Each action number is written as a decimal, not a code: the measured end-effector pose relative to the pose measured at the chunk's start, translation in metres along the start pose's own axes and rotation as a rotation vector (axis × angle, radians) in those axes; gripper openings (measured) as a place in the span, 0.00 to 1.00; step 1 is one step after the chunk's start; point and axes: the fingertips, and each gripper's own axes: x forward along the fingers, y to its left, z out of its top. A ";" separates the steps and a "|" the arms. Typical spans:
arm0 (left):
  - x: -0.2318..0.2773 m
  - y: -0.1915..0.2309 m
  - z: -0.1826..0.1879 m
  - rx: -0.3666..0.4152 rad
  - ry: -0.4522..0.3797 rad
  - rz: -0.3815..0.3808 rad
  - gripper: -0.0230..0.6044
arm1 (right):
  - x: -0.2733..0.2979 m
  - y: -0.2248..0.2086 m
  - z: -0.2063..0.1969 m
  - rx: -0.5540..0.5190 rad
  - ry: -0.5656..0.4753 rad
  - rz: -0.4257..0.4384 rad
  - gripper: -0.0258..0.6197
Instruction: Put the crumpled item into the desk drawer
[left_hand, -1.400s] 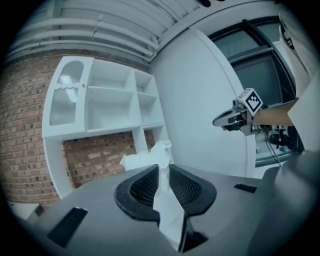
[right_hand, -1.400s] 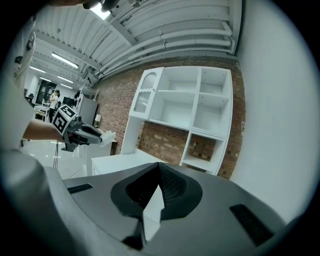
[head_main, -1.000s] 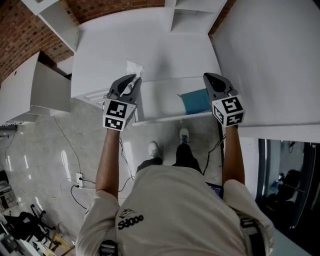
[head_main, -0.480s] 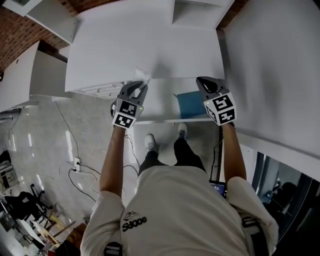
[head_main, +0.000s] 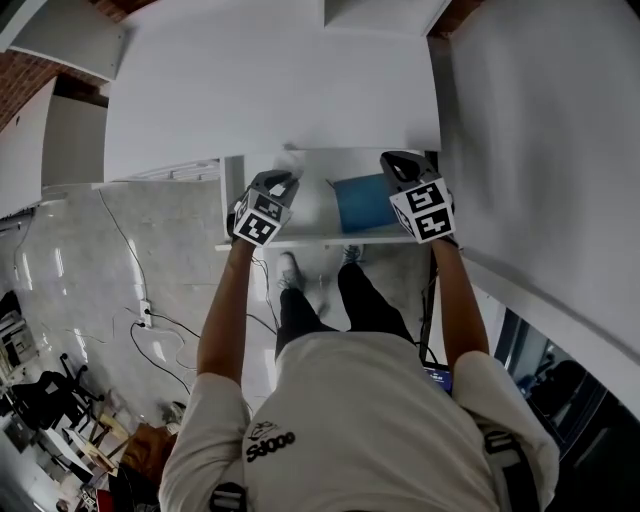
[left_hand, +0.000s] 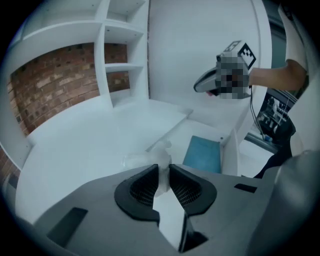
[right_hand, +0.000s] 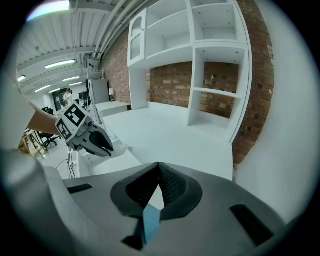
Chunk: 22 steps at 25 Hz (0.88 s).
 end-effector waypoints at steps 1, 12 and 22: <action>0.012 -0.004 -0.005 0.001 0.033 -0.008 0.16 | 0.002 -0.006 -0.006 0.002 0.011 -0.006 0.03; 0.113 -0.016 -0.043 -0.121 0.180 -0.064 0.16 | 0.024 -0.042 -0.062 0.057 0.052 0.005 0.03; 0.159 -0.028 -0.056 -0.158 0.244 -0.083 0.17 | 0.028 -0.045 -0.082 0.119 0.092 0.075 0.03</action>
